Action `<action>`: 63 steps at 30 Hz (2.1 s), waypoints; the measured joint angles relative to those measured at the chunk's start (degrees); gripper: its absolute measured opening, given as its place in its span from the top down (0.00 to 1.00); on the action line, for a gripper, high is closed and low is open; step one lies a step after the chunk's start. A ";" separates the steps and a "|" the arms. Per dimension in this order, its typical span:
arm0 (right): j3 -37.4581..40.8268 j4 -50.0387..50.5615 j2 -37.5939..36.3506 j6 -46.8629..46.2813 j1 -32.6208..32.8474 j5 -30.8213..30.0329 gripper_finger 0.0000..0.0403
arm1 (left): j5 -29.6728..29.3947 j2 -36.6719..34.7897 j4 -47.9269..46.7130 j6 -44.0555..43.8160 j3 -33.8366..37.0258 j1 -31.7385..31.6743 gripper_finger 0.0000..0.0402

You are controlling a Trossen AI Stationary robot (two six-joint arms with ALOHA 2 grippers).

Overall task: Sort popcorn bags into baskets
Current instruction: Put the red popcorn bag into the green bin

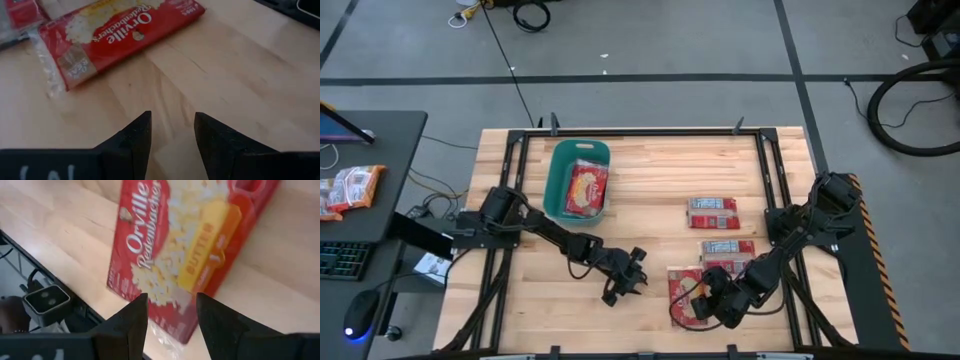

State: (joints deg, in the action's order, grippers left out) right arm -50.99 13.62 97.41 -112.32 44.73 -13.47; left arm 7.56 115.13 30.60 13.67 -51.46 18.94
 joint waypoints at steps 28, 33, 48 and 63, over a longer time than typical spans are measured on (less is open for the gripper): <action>-0.61 -8.90 6.75 6.12 -3.42 -6.07 0.59 | -2.13 4.40 -6.52 -5.10 -7.90 0.85 0.61; -0.61 -9.07 6.73 8.43 -5.17 -3.02 0.59 | -2.18 4.40 -6.62 -5.10 -7.90 0.85 0.61; -0.60 -15.53 6.67 14.07 -6.24 -7.91 0.59 | 0.09 1.79 -12.45 -5.06 -7.68 0.96 0.61; -0.74 -22.55 6.58 26.72 -11.83 -7.33 0.65 | -0.14 2.65 -11.38 -4.86 -7.85 0.44 0.61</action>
State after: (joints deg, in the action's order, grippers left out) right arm -51.72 -8.93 103.98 -85.60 32.90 -20.79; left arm 7.42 117.78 19.22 8.82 -59.31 19.37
